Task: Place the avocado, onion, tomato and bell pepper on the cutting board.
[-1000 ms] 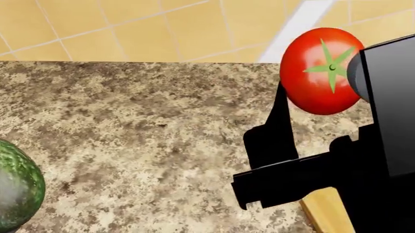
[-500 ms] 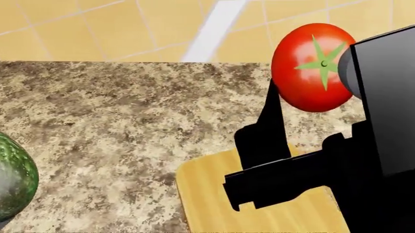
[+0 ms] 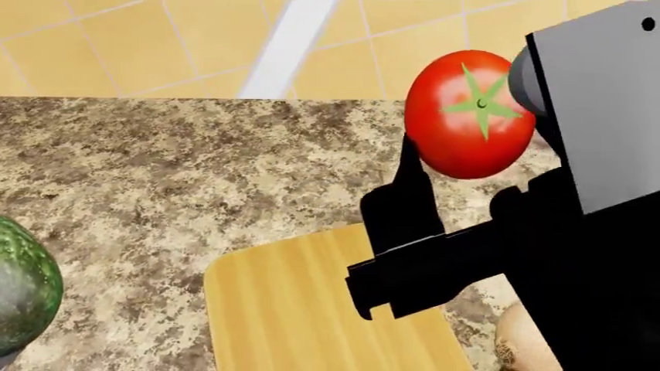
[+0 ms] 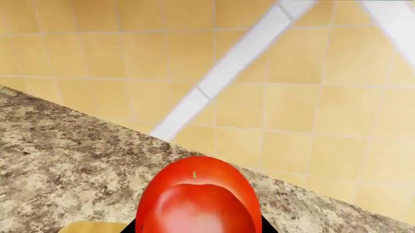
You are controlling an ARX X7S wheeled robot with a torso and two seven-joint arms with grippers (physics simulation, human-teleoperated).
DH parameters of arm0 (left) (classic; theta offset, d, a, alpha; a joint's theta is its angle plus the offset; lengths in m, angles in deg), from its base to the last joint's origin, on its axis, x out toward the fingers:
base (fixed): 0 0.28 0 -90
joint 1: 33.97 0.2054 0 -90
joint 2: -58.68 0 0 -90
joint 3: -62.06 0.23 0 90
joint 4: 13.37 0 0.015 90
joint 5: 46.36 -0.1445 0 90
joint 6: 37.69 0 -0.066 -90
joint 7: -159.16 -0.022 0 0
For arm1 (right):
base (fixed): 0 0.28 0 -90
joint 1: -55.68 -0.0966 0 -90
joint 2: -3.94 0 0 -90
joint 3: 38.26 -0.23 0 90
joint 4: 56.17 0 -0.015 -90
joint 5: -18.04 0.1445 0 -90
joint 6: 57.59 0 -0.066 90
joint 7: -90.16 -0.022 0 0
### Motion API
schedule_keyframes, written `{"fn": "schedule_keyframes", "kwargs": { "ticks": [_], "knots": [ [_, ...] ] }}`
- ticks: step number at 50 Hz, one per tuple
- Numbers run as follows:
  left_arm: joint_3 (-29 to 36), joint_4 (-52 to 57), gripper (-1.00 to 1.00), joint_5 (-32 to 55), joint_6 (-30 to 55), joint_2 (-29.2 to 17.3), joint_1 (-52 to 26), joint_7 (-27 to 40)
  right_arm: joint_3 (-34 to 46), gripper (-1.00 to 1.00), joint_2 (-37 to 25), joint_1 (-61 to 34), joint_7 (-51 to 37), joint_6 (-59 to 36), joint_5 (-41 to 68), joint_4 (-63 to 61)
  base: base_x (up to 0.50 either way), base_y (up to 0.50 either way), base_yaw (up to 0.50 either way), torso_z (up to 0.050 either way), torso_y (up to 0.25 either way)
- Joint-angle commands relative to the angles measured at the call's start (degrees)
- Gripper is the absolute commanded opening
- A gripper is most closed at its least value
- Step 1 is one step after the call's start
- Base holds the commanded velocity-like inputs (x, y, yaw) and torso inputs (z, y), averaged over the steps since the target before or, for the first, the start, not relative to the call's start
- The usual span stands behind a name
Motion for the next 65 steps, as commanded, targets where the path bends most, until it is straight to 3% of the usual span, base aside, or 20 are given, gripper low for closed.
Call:
{"fn": "schedule_keyframes", "kwargs": {
  "ticks": [1, 19, 40, 65],
  "knots": [
    [-1.06, -0.74, -1.00, -2.30, -0.47, 1.75, -0.11, -1.62, 0.07, -1.00, 4.18, -0.54, 13.62, -7.76, -4.69, 11.31, 0.00, 0.00, 0.00, 0.000, 0.000],
    [-2.50, -1.40, -1.00, 0.02, 1.35, 2.53, -3.55, -2.38, 6.01, -1.00, 13.41, -1.44, 30.06, -17.17, -17.90, 25.81, 0.00, 0.00, 0.00, 0.000, 0.000],
    [-2.06, -1.31, -1.00, -0.74, 1.10, 2.06, -3.38, -2.69, 10.25, -1.00, 17.12, 3.10, 42.96, -15.74, -33.97, 31.01, 0.00, 0.00, 0.00, 0.000, 0.000],
    [-1.62, -1.05, -1.00, -0.70, 0.84, 1.46, -3.29, -2.17, 14.42, -1.00, 19.62, 5.28, 48.09, -14.13, -39.96, 34.61, 0.00, 0.00, 0.00, 0.001, 0.000]
  ]
}}
